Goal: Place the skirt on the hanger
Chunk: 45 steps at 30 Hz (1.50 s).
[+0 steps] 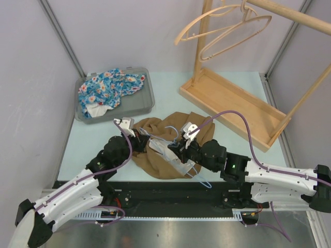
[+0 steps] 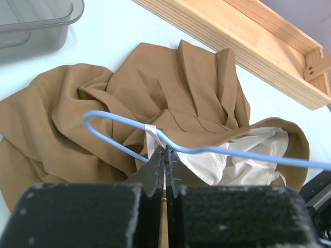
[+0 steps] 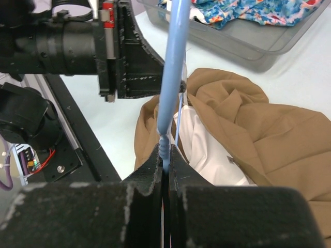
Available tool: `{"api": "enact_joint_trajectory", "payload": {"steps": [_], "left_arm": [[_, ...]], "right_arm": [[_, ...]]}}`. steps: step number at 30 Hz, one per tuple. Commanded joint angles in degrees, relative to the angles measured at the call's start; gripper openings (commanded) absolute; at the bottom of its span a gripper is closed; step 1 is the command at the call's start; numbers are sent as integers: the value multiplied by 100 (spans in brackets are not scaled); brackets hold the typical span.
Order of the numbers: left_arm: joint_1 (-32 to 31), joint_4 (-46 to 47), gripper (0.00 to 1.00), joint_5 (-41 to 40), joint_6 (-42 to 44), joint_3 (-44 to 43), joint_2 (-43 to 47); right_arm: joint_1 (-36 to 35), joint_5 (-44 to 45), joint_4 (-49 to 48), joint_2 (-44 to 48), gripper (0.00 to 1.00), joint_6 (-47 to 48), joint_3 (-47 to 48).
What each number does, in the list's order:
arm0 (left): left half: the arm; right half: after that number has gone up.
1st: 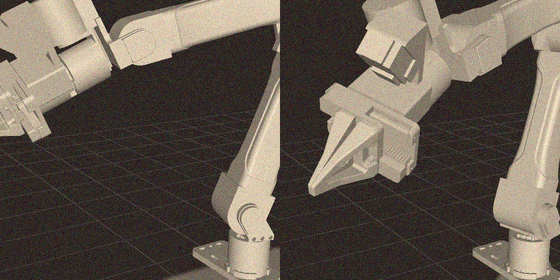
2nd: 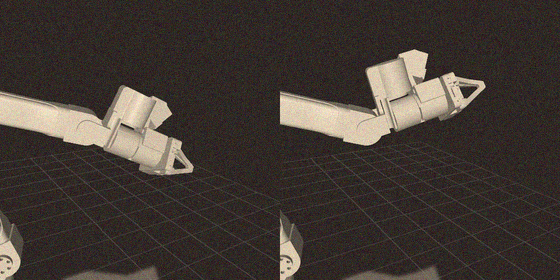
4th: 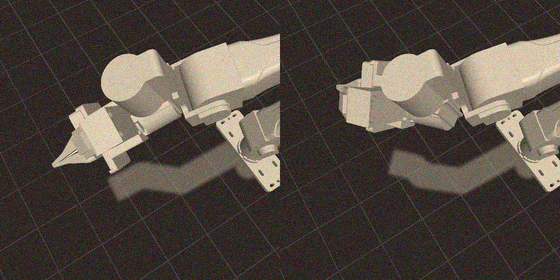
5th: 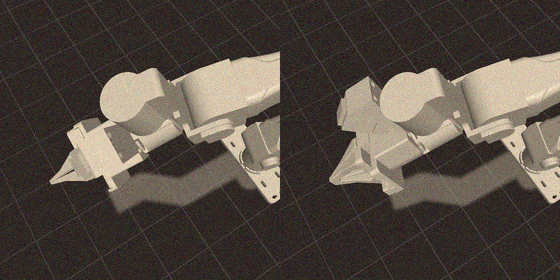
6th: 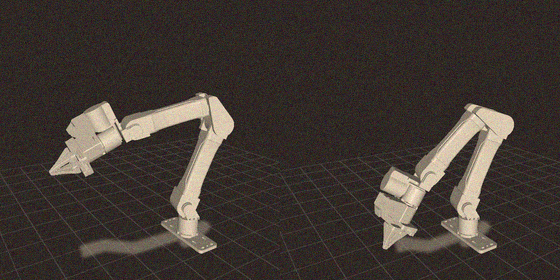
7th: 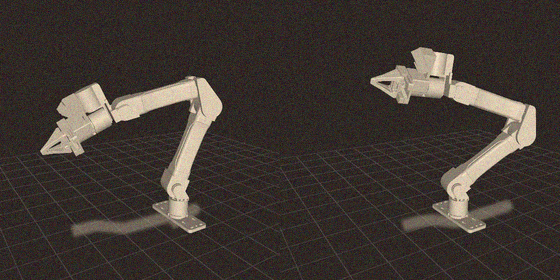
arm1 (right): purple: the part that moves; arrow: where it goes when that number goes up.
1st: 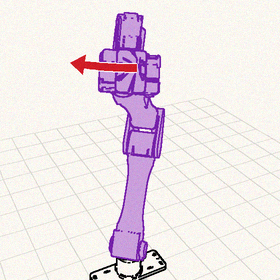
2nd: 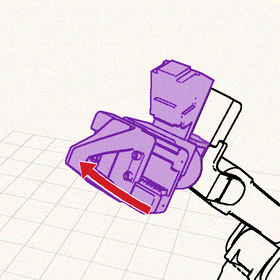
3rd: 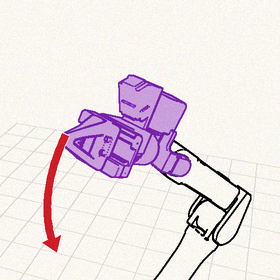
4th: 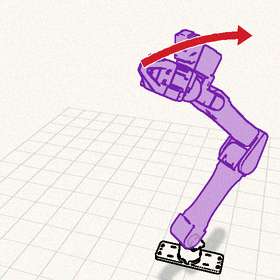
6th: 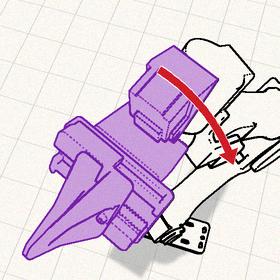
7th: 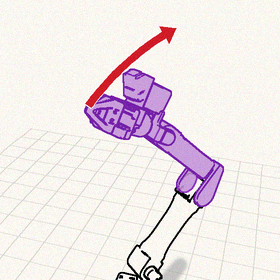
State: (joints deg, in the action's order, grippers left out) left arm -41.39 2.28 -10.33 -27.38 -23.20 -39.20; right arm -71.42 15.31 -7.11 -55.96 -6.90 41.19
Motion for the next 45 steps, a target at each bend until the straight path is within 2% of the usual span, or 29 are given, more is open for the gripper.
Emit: {"api": "enact_joint_trajectory", "payload": {"steps": [1, 11, 13, 14, 15, 17, 18, 20, 23, 27, 31, 33, 37, 45], "left_arm": [[-194, 317, 0, 171, 285, -62, 193], [-370, -429, 0, 84, 400, -184, 554], [-370, -954, 36, -161, 374, -438, 545], [-370, -1149, 48, -354, 382, -535, 562], [-370, -1317, 65, -469, 408, -649, 632], [-370, -1774, 78, -628, 548, -983, 738], [-370, -1993, 80, -646, 601, -1106, 843], [-370, -2135, 84, -620, 821, -1432, 931], [-370, -2171, 84, -120, 1225, -1722, 1028], [-370, -2162, 83, 1291, 1673, -1942, 941], [-370, -2241, 77, 2242, 1718, -2083, 607], [-370, -2224, 75, 2499, 1709, -2092, 458], [-370, -2215, 75, 3115, 1779, -2057, 212], [-370, -2057, 79, 3247, 1911, -1829, 88]], "right_arm": [[136, -248, -246, -221, 0, -207, 302], [401, -450, -299, -512, 0, -277, 328], [401, -459, -308, -486, 0, -277, 328], [409, -459, -308, -451, 0, -277, 328], [427, -468, -299, -424, 0, -269, 328], [453, -529, -256, -372, 0, -268, 328], [505, -581, -203, -302, 0, -260, 320], [585, -818, -141, -231, 0, -242, 328], [839, -1424, -36, -117, 0, -233, 328], [1287, -2835, 52, -2, 0, -189, 346], [1989, -4297, 526, -238, 0, -120, 670], [2114, -4911, 998, -379, 0, 3, 942], [2202, -5468, 1563, -661, 0, 320, 1294], [2202, -6101, 2153, -916, 0, 602, 1559]]}}
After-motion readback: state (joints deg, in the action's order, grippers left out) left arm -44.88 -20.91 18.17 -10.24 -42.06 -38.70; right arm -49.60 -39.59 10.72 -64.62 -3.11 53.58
